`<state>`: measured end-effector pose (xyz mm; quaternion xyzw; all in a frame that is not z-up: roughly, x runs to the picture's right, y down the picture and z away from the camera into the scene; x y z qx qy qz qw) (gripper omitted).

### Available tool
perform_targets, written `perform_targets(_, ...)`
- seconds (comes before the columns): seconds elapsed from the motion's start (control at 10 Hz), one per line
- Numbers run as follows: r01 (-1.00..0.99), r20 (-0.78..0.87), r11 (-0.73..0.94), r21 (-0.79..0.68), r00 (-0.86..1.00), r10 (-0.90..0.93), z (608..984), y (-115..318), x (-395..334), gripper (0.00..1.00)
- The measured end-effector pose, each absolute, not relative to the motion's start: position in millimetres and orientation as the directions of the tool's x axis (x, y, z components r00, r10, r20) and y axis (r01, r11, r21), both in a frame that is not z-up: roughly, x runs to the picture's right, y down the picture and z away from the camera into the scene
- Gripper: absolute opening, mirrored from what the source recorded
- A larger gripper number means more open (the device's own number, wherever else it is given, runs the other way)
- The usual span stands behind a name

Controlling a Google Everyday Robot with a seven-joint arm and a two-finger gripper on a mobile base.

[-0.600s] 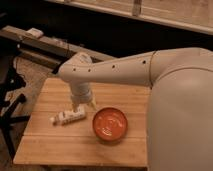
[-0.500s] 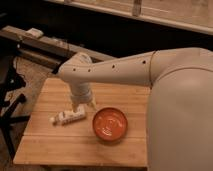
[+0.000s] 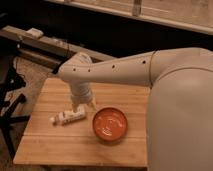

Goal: Place the bottle in the ceramic bowl

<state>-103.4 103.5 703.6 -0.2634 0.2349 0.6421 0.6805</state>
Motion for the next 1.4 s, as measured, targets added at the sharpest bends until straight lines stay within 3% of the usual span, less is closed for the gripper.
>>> perform_targets(1.2,-0.998,-0.657,0.037,-0.058,0.066,0.751,704,103,-104,0.65)
perform_targets(1.4,-0.987,-0.657,0.104,-0.123,0.160,0.737,708,103,-113,0.65)
